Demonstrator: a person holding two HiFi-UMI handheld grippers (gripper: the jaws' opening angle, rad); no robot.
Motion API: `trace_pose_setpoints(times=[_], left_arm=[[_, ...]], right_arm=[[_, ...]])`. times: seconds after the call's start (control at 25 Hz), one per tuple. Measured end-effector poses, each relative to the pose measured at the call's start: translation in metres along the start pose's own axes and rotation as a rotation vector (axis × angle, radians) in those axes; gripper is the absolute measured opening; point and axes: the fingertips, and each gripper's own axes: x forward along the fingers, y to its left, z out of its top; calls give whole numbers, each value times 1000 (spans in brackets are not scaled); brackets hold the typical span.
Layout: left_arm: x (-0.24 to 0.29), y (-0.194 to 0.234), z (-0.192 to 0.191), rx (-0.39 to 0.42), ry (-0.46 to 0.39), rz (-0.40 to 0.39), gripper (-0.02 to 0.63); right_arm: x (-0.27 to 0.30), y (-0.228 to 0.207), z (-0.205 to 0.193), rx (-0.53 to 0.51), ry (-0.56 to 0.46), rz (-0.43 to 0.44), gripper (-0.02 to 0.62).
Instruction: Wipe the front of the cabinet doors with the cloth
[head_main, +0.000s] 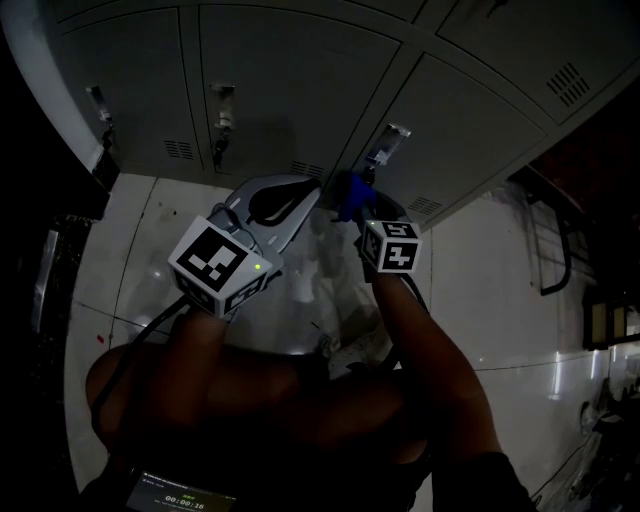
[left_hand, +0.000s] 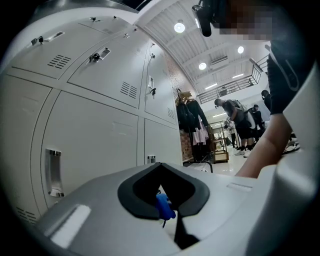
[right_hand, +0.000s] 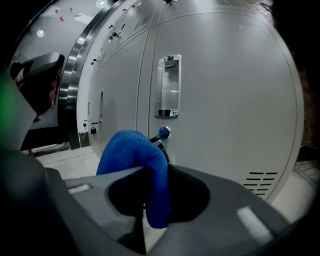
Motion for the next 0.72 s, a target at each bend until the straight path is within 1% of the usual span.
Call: trace_pose_setpoints(times=[0.12, 0.28, 0.72], left_arm=[[0, 0, 0, 1, 0, 0, 5], [0, 1, 0, 0, 1, 1, 6], [1, 0, -2, 0, 3, -2, 5]], right_arm=[[1, -1, 4, 55, -16, -1, 69], [0, -13, -2, 66, 11, -44, 69], [-23, -73, -10, 154, 29, -172, 69]])
